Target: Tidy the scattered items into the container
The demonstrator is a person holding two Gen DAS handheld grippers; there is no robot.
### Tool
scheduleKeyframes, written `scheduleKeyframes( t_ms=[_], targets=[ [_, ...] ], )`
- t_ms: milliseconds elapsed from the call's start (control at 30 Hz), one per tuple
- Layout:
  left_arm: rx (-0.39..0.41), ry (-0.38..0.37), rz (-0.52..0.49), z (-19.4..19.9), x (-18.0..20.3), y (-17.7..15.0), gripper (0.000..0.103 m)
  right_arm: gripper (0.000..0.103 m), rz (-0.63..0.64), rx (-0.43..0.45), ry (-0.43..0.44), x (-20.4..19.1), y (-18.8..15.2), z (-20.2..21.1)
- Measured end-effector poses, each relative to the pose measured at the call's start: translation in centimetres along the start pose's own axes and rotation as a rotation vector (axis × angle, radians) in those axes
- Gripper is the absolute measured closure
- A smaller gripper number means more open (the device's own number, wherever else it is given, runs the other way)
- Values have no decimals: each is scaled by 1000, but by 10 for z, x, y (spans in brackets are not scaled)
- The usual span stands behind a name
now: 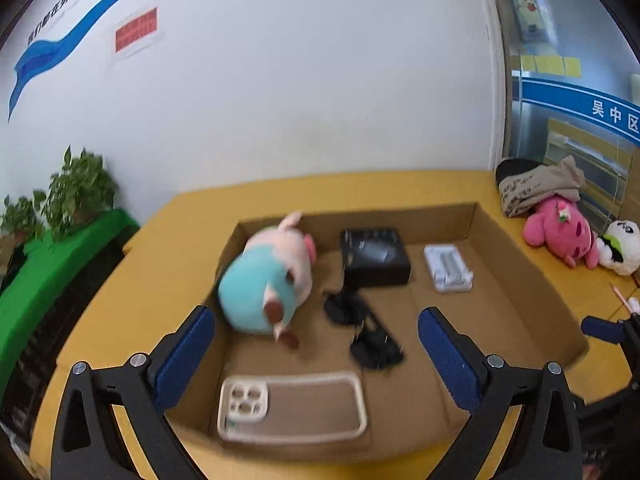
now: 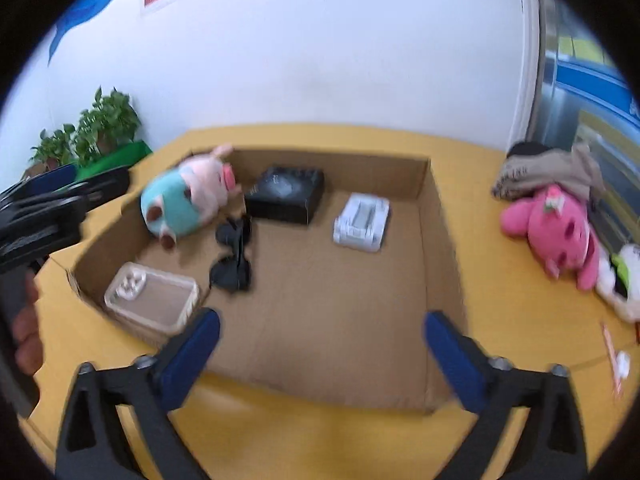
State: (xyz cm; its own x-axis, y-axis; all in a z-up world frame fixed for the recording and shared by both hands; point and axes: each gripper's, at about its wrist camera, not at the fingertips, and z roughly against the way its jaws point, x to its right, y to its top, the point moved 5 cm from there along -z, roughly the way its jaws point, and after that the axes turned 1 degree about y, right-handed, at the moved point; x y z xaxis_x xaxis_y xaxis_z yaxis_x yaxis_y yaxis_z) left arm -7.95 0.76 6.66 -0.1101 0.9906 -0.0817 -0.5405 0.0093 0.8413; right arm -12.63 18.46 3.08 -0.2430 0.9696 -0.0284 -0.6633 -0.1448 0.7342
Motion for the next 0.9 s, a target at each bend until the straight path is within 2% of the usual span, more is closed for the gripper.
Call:
scheduleKeyframes(
  t_ms=[133, 267, 433, 500, 667, 733, 900],
  targets=[
    [-31, 45, 23, -9, -18, -32, 0, 1, -4, 19, -10, -9, -18, 2],
    [-33, 35, 68, -19, -24, -55, 0, 1, -24, 50, -18, -11, -31, -7],
    [-40, 13, 45, -31, -16, -80, 0, 1, -32, 106, -15, -10, -39, -10],
    [20, 15, 45, -26, -16, -84, 0, 1, -25, 136, -14, -10, -42, -9],
    [93, -25, 65, -23, -19, -88, 0, 1, -14, 226, -22, -12, -50, -4],
    [91, -29, 72, -23, -19, -89, 0, 0, -5, 269, -20, -13, -54, 0],
    [96, 8, 71, -21, -16, -88, 0, 0, -4, 266, -16, -13, -56, 0]
  ],
)
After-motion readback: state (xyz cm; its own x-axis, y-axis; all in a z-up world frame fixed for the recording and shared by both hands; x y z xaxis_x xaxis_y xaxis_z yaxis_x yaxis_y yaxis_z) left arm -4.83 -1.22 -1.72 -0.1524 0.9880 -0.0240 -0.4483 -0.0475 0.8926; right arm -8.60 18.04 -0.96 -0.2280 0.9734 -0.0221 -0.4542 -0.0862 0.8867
